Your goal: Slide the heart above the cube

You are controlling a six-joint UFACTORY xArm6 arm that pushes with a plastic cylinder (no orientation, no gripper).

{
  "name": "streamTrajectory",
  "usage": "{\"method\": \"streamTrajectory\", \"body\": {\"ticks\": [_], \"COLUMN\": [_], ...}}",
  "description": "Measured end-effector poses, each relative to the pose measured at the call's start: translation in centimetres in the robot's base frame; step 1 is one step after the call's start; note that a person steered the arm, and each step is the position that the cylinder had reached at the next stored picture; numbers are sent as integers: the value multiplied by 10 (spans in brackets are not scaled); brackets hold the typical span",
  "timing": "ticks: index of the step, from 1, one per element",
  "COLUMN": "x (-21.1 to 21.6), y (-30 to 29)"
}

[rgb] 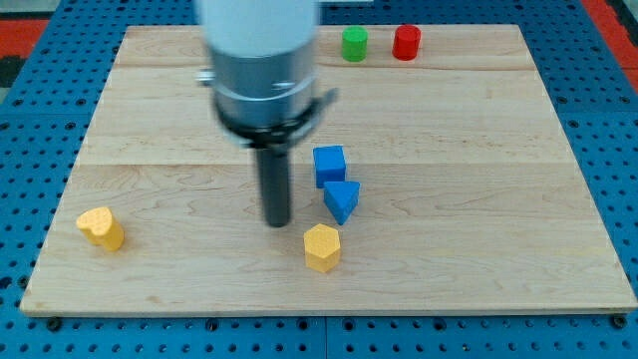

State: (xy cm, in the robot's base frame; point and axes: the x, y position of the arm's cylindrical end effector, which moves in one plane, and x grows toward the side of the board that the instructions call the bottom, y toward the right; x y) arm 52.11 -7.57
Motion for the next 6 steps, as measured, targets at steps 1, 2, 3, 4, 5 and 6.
{"method": "streamTrajectory", "body": {"ticks": [1,2,3,4,5,6], "x": [54,87,6,-69,-109,-126], "y": [-56,-148,-157,-132,-145,-68]}}
